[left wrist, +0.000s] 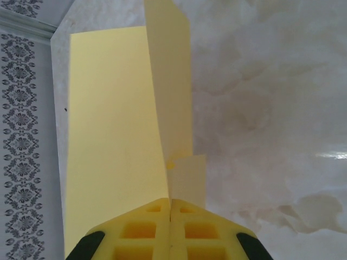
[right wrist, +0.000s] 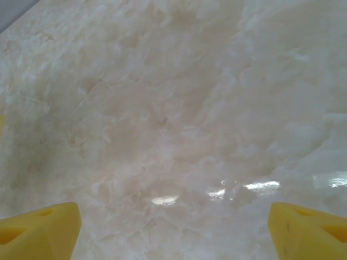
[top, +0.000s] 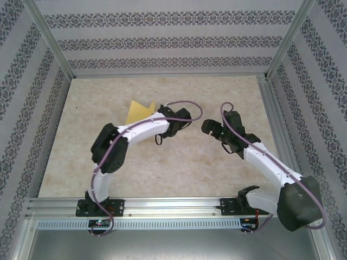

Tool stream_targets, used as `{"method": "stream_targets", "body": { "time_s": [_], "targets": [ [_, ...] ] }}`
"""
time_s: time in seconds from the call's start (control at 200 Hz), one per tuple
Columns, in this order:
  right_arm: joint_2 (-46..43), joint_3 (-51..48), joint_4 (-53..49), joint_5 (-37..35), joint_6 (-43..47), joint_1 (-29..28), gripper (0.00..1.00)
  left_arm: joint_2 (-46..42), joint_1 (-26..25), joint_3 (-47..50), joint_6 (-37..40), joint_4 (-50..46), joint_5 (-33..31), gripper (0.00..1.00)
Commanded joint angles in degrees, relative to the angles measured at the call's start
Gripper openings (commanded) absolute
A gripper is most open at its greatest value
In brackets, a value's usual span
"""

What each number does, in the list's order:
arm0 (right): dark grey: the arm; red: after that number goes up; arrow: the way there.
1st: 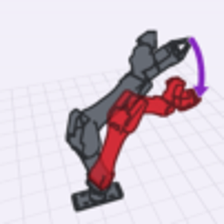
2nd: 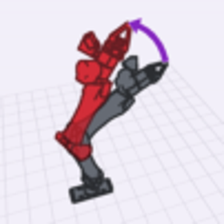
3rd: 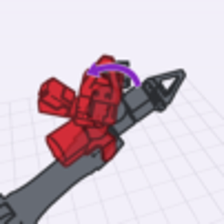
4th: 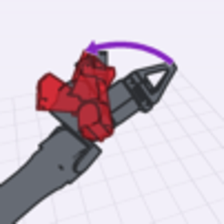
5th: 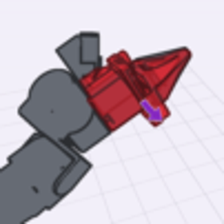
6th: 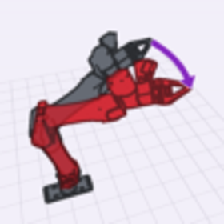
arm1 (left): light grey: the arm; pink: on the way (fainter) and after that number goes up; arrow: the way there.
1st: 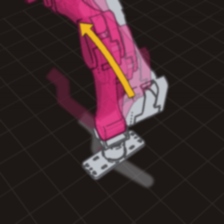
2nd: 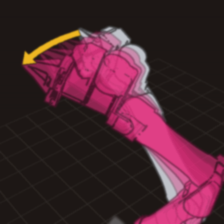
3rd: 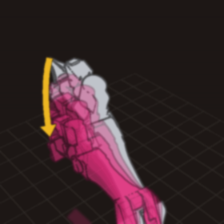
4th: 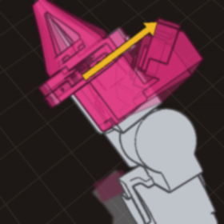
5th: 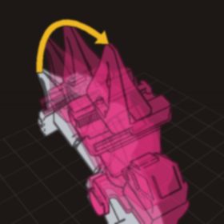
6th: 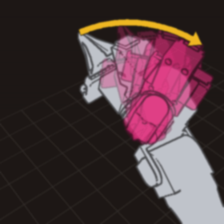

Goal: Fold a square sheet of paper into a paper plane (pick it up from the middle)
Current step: Turn over the paper at the center of the table.

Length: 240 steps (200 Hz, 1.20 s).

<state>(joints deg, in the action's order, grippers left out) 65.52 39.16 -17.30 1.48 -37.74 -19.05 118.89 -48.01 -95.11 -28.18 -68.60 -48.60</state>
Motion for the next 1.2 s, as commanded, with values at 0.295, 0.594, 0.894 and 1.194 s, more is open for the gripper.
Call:
{"method": "stream_targets", "body": {
  "time_s": [0.295, 0.594, 0.894, 1.194],
  "targets": [
    [-5.15, -3.97, -1.85, -1.14, -2.47, 4.92, 0.90, 10.54, -4.53, -4.40, -1.75, 3.89, 4.18, 0.00],
    [-4.19, -4.36, -1.44, -0.26, -3.31, 5.77, 0.90, 10.76, -5.34, -2.36, 0.12, 10.50, 12.30, 0.09],
    [-4.14, -4.19, -1.83, 0.40, -3.57, 6.11, 0.90, 9.91, -5.34, -2.24, 0.97, 12.08, 17.77, 0.21],
    [-1.29, -3.41, 0.56, 8.71, -2.44, 6.24, 0.89, -6.68, -4.63, 1.35, 0.80, 19.11, 35.64, 0.46]
  ]
}}
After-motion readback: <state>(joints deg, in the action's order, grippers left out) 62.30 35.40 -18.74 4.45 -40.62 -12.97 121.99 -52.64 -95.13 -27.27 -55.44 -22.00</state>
